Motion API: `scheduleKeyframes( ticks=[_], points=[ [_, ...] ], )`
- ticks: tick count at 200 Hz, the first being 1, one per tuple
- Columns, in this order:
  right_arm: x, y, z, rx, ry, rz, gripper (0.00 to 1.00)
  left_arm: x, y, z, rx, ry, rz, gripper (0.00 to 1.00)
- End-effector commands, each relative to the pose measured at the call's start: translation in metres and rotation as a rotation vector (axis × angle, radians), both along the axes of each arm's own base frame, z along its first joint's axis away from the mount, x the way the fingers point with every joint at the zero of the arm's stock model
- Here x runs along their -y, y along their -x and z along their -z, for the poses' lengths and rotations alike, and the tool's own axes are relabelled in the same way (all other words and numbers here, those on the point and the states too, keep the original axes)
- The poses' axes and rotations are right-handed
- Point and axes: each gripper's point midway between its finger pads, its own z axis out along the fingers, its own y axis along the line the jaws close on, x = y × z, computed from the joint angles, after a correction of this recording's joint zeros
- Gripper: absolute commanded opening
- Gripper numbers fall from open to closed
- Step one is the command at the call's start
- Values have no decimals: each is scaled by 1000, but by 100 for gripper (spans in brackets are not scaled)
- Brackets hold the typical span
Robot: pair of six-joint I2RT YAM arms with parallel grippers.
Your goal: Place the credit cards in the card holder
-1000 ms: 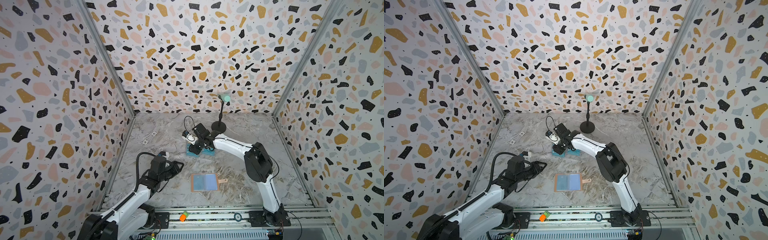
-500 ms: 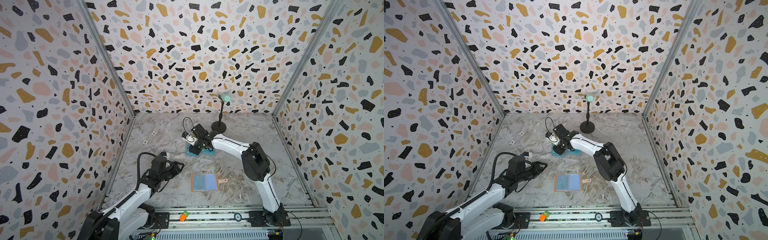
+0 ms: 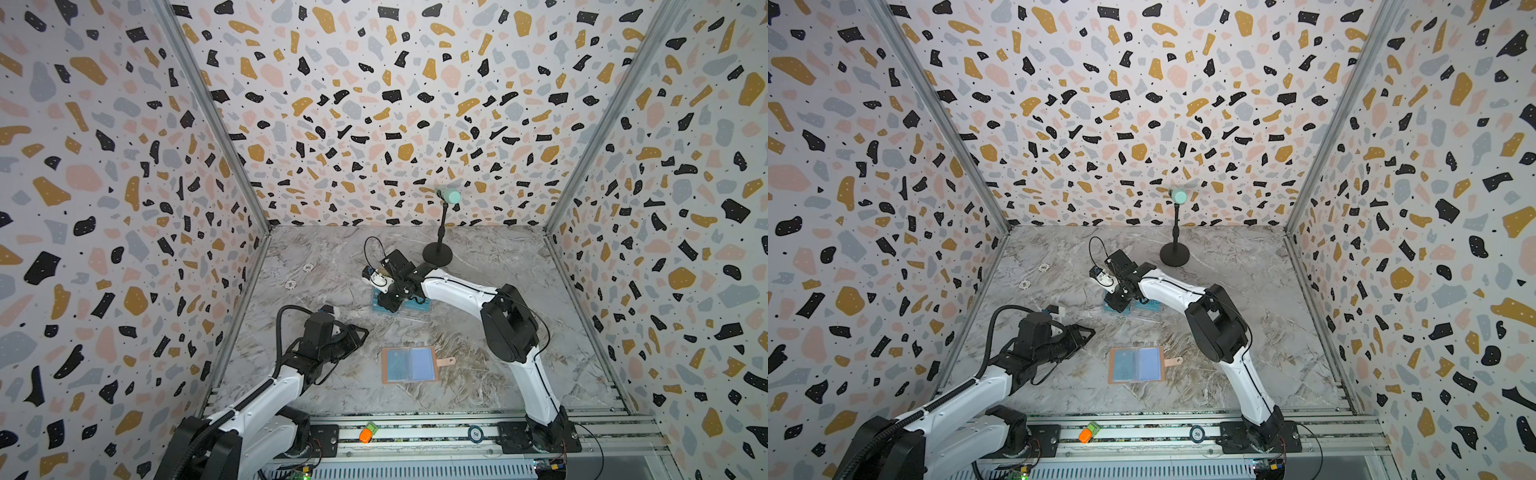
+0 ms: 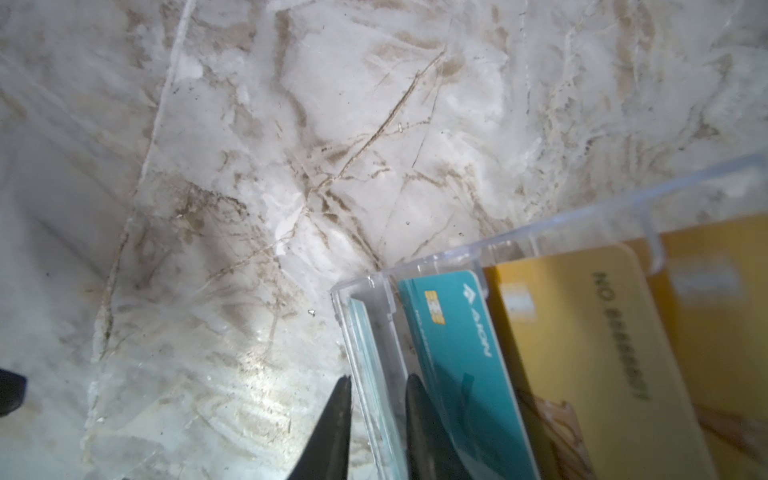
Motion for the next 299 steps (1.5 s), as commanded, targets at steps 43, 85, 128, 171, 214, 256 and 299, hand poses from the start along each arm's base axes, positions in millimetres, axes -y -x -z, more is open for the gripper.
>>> scheduleKeyframes(
  ticks=[43, 85, 128, 171, 214, 256, 299],
  points=[
    [3, 8, 3, -16, 37, -27, 17, 1, -2, -4, 31, 5, 16, 46],
    [0, 5, -5, 10, 27, -36, 8, 1, -2, -3, 31, 2, 13, 46],
    [-2, 3, -15, 36, 20, -57, 1, 0, 0, 0, 20, -1, 11, 46],
    [-4, 2, -35, 72, -9, -87, 0, -2, 0, 2, 17, -19, 11, 46],
    [1, 2, -55, 104, -13, -83, 0, 0, -1, -4, 26, -17, 23, 46],
    [-4, 7, -102, 125, -123, -63, 0, -7, -6, -13, 49, -100, 35, 46],
    [5, 11, -131, 140, -169, -20, 0, -10, -16, -38, 95, -132, 17, 45]
  ],
)
